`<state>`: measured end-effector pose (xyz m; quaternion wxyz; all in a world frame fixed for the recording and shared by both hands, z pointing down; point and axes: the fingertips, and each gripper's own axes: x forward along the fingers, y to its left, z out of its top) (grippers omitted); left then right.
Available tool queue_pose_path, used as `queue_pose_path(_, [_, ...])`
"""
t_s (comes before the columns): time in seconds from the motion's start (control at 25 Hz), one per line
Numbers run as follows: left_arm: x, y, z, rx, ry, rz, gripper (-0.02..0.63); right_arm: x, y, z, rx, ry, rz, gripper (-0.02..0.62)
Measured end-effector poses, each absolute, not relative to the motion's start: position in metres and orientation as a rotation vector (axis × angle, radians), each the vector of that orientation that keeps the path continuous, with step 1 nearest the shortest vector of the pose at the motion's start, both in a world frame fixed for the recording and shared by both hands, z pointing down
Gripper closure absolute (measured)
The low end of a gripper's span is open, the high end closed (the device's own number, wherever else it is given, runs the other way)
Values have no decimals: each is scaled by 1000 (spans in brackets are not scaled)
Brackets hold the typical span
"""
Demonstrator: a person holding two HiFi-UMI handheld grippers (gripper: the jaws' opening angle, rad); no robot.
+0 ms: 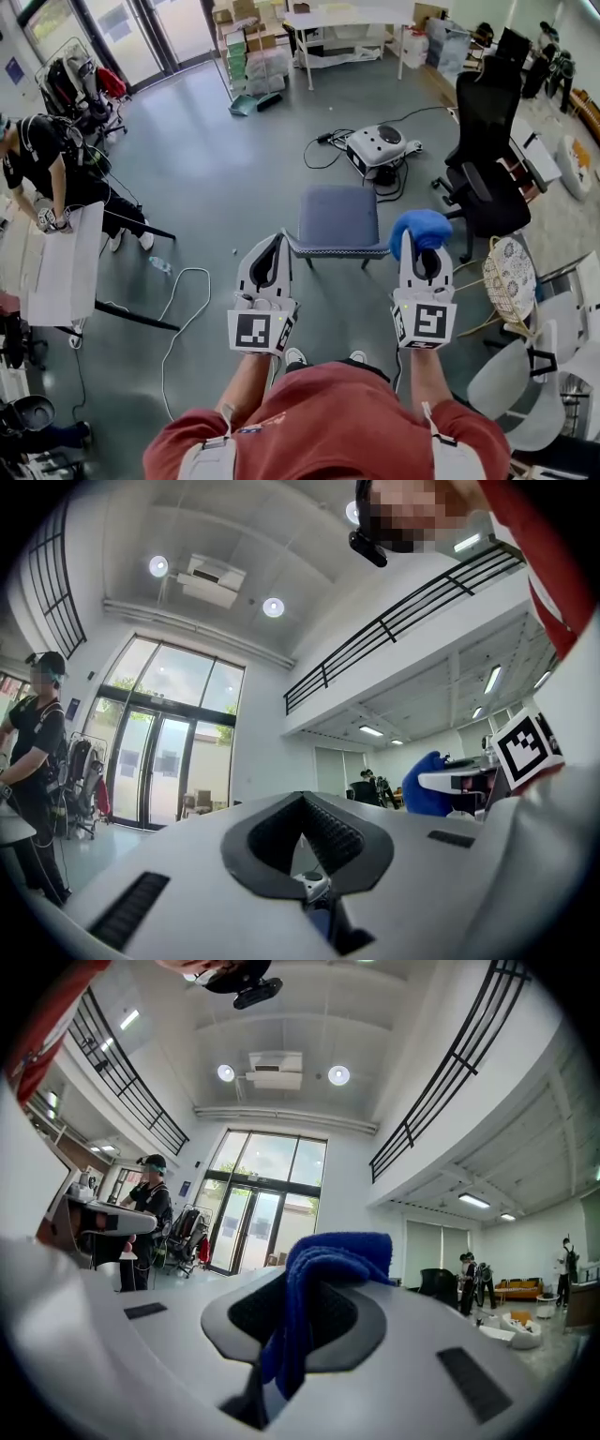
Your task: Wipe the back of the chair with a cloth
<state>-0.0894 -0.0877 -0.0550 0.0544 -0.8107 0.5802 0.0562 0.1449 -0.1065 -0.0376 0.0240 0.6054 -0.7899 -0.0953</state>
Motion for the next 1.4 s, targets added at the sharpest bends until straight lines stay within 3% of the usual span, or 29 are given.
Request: queue_pose_path(1.4, [-117,-80,-31,-2410,1843,156,592,125,-106,-15,1855,-2437,-252,534])
